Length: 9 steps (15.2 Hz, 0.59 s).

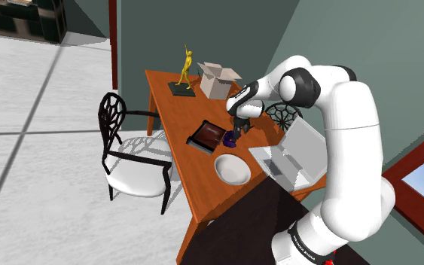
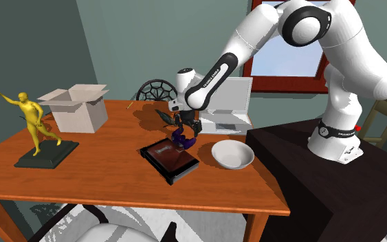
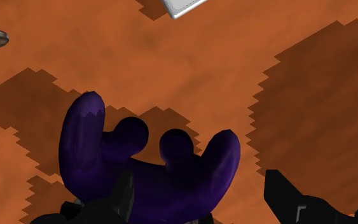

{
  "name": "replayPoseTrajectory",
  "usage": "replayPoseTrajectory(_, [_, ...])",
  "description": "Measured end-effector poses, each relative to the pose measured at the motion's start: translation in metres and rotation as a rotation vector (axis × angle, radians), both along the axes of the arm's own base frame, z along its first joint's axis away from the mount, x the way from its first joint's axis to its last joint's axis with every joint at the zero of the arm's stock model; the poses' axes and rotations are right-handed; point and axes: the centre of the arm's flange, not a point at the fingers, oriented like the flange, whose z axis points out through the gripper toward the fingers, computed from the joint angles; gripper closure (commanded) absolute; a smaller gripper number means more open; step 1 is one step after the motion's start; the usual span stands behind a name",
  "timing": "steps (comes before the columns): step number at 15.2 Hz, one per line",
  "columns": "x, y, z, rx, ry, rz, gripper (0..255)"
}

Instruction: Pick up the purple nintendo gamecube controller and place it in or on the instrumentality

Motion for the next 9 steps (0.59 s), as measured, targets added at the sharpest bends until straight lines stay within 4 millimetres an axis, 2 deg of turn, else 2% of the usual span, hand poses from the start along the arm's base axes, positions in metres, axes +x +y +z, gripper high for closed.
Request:
replayPoseTrajectory(1, [0.0, 0.0, 0.0, 0.0, 0.0, 0.0, 0])
replayPoseTrajectory(2, [0.0, 0.0, 0.0, 0.0, 0.0, 0.0, 255])
replayPoseTrajectory(9, [0.0, 0.0, 0.0, 0.0, 0.0, 0.0, 255])
